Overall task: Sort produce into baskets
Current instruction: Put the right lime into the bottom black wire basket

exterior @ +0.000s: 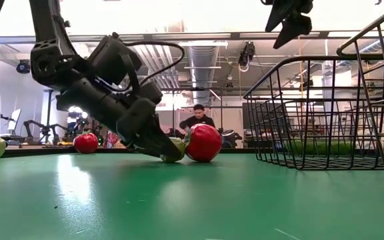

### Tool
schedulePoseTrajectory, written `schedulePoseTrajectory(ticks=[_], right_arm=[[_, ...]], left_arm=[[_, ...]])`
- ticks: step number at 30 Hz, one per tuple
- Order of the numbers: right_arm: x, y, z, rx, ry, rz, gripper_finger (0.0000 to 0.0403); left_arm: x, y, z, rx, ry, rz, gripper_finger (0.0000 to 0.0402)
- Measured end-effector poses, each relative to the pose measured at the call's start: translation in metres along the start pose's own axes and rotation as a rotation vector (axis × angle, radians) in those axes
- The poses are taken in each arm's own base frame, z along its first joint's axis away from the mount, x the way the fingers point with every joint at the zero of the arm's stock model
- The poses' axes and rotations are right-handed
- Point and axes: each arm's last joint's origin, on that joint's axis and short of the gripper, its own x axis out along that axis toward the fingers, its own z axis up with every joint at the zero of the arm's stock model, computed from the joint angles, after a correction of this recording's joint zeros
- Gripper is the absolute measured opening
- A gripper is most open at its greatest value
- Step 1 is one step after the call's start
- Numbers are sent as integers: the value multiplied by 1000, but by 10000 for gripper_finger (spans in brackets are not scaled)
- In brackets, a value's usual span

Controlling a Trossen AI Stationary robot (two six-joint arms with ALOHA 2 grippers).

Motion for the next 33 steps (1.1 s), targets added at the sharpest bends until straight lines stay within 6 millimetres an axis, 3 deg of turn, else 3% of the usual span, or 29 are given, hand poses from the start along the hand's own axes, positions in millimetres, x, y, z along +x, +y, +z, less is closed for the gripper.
schedulePoseTrajectory(ticks=[10,17,20,24,33], right_arm=[[-1,10,5,-48,-74,54,354],[-5,33,6,-113,-147,158,354],[-5,48,3,-142,-152,205,354],[4,81,-4,-202,-138,283,354],[46,187,-40,-316,-89,438,353]], left_arm=[[-7,-25,-4,22,-44,74,301],[-9,-35,-7,-2,-45,44,200],[-12,-44,-9,-9,-46,15,176],[-20,-68,-16,-8,-41,-67,180],[-44,-125,-33,-20,-83,-158,190]])
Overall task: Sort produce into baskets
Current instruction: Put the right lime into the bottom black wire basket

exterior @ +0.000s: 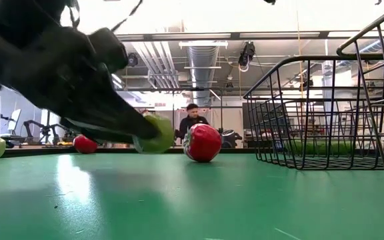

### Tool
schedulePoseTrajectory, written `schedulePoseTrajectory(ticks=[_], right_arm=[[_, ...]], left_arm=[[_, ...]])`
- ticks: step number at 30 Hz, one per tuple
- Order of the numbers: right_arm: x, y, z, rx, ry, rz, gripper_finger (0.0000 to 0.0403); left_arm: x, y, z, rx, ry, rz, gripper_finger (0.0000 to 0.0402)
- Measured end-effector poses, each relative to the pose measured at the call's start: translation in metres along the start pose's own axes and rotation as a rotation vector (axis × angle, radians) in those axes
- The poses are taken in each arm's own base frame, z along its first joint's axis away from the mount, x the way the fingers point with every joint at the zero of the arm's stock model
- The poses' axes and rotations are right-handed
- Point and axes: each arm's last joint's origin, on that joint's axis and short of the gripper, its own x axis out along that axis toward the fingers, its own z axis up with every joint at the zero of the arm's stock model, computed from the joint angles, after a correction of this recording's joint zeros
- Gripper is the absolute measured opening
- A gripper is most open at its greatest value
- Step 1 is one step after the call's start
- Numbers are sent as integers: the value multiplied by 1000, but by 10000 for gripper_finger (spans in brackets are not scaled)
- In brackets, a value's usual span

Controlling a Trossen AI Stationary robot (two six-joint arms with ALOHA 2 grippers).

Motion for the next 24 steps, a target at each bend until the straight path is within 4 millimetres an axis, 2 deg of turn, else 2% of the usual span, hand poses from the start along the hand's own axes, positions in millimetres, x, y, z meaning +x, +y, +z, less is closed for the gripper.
schedulePoseTrajectory(ticks=[5,10,16,20,24], right_arm=[[37,43,-7,0,51,34,353],[79,67,-17,26,117,31,354],[122,74,-24,51,180,-2,354],[137,75,-20,15,205,-55,354],[155,73,-17,-22,236,-80,354]], left_arm=[[0,-22,-7,35,-1,-40,194],[10,-27,-14,38,15,-35,224],[13,-36,-14,42,22,-77,273],[1,-43,-13,50,16,-114,296],[-17,-43,-10,35,12,-143,301]])
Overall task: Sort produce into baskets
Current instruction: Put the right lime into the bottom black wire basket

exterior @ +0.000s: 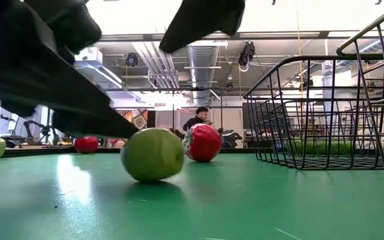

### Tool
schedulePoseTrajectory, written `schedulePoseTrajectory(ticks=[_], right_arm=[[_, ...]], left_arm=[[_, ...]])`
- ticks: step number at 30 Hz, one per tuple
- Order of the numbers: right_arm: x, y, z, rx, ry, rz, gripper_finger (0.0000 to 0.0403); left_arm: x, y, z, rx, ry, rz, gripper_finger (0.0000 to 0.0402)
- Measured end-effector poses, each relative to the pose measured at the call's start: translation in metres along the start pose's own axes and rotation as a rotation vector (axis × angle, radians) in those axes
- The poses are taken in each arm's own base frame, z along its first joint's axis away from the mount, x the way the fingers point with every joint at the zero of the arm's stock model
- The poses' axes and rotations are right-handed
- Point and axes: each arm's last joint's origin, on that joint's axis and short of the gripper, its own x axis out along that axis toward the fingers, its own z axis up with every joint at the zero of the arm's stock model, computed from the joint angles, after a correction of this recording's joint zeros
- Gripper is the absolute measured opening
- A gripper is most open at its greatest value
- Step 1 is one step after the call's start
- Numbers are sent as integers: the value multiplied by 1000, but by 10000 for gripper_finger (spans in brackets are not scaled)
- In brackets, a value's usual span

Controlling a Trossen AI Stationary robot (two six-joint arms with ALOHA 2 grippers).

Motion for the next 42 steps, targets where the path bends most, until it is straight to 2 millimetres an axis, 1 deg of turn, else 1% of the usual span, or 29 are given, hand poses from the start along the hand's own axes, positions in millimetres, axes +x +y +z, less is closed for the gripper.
schedulePoseTrajectory(ticks=[3,6,8,10,12,16,19,21,25,30,37,40,42], right_arm=[[13,-2,4,-21,34,-28,354],[32,-7,5,-43,91,-64,354],[46,-13,5,-40,136,-94,354],[55,-21,6,-33,182,-127,354],[60,-30,6,-28,247,-169,354],[67,-42,9,-56,290,-194,354],[79,-44,6,-103,304,-170,354],[87,-47,1,-125,348,-148,351],[96,-49,-1,-144,362,-120,333],[97,-49,0,-152,353,-109,291],[93,-52,4,-149,335,-114,216],[80,-52,12,-159,307,-103,188],[64,-52,20,-174,276,-97,173]], left_arm=[[-20,0,3,-33,-10,-26,297],[-39,0,3,-50,-35,-28,292],[-48,-1,2,-50,-64,-10,288],[-55,-2,1,-45,-90,18,285],[-58,-5,0,-44,-108,27,284],[-60,-7,-2,-35,-117,46,283],[-56,-7,-6,-25,-110,64,283],[-55,-7,-7,-19,-103,69,283],[-53,-8,-8,-17,-104,76,283],[-54,-7,-8,-16,-112,93,283],[-54,-4,-10,3,-111,143,283],[-54,-3,-10,5,-127,175,283],[-54,-2,-10,10,-140,207,283]])
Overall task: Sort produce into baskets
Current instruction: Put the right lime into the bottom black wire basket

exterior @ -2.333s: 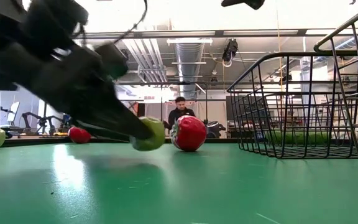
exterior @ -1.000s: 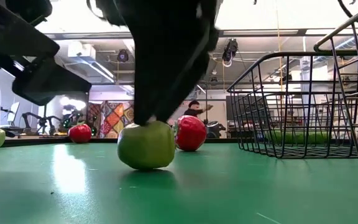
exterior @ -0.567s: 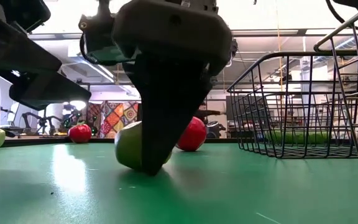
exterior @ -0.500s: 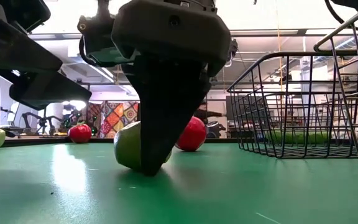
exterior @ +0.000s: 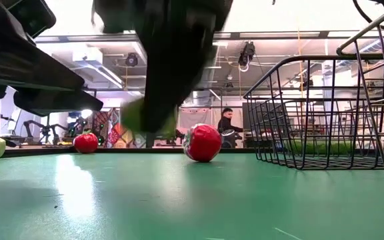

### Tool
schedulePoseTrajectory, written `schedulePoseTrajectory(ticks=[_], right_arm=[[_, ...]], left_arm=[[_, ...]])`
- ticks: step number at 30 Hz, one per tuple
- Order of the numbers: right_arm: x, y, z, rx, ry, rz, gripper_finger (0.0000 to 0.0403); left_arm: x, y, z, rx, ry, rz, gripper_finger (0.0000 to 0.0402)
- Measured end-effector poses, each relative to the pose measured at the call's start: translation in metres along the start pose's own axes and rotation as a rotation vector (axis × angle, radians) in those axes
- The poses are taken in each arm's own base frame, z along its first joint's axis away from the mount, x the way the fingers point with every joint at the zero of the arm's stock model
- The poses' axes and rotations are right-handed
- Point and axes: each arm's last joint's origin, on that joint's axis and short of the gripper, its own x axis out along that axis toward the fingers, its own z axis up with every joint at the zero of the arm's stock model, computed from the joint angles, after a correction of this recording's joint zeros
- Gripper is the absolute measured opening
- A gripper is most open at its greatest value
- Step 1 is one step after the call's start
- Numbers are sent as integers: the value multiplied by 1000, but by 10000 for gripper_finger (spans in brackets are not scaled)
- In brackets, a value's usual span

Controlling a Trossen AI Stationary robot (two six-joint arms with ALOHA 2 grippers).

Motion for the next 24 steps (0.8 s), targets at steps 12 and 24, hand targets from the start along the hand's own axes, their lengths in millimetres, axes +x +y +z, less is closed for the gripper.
schedulePoseTrajectory(ticks=[12,24], right_arm=[[-157,-26,-60,218,63,-457,172],[-176,-53,-188,963,27,-445,171]], left_arm=[[3,3,2,-23,-16,30,283],[21,14,19,29,-59,107,283]])
